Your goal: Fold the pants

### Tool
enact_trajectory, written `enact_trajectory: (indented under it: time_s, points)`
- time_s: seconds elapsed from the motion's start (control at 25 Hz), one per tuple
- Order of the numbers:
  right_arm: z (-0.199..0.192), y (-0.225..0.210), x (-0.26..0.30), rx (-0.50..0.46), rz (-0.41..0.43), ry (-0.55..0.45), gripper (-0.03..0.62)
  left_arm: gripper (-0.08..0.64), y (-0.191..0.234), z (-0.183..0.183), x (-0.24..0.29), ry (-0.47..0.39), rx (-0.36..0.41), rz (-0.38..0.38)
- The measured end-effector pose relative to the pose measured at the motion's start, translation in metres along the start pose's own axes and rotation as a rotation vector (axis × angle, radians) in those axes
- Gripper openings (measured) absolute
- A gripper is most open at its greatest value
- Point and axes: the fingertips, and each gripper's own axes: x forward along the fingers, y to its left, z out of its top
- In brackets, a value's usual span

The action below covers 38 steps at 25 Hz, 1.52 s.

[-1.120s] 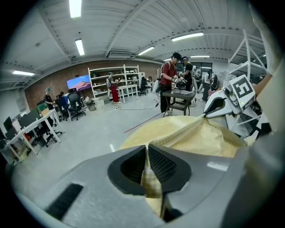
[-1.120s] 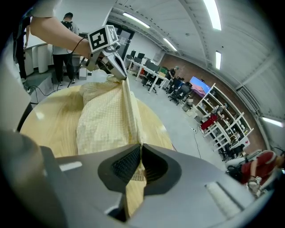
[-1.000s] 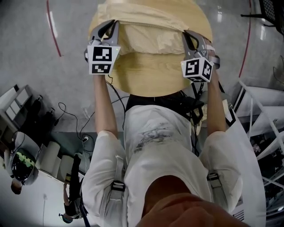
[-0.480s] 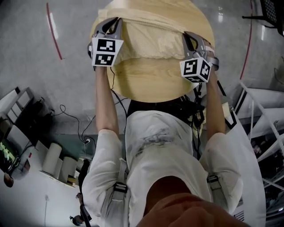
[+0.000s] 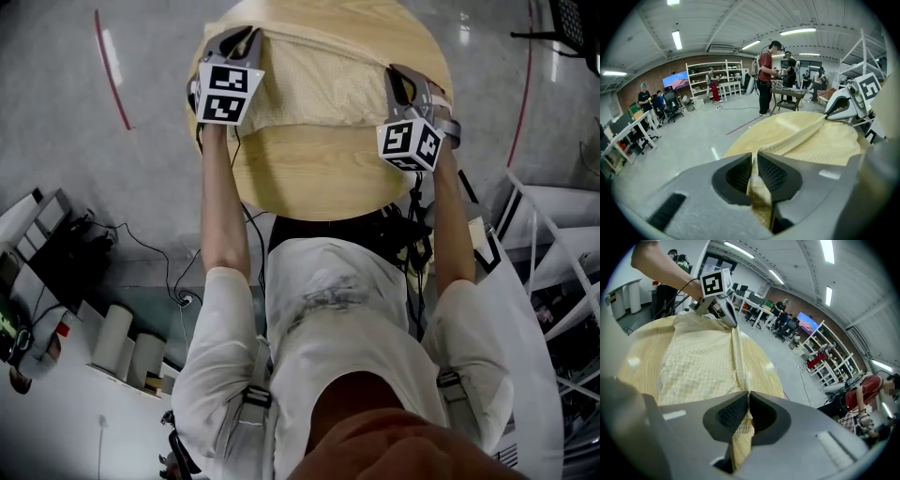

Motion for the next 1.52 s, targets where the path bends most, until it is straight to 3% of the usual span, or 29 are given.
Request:
enact_trajectory:
  time_s: [0.24,0.6,0.84,1.04,1.52]
  points:
    - [-0.002,-0.01,0.0,0.006,-0.067,-0.007,0.046,0.1,0.008,0.004,0.009,-0.013,-0.036,0.018]
    - [-0.011,-0.028,-0.016,0.006,-0.138,-0.025,0.103,0.135,0.021,0.021,-0.01,-0.084,-0.081,0.103]
    - [-0.012,-0.031,-0.028,0.019,-0.155,-0.028,0.098,0.12,0.043,0.029,-0.035,-0.125,-0.106,0.182]
    - [-0.001,-0.035,-0.045,0.05,-0.183,-0.072,0.073,0.043,0.042,0.034,-0.064,-0.177,-0.13,0.227]
    - [0.028,-0.012,-0.089,0.147,-0.217,-0.143,0.011,0.008,-0.002,0.017,-0.128,-0.253,-0.14,0.192]
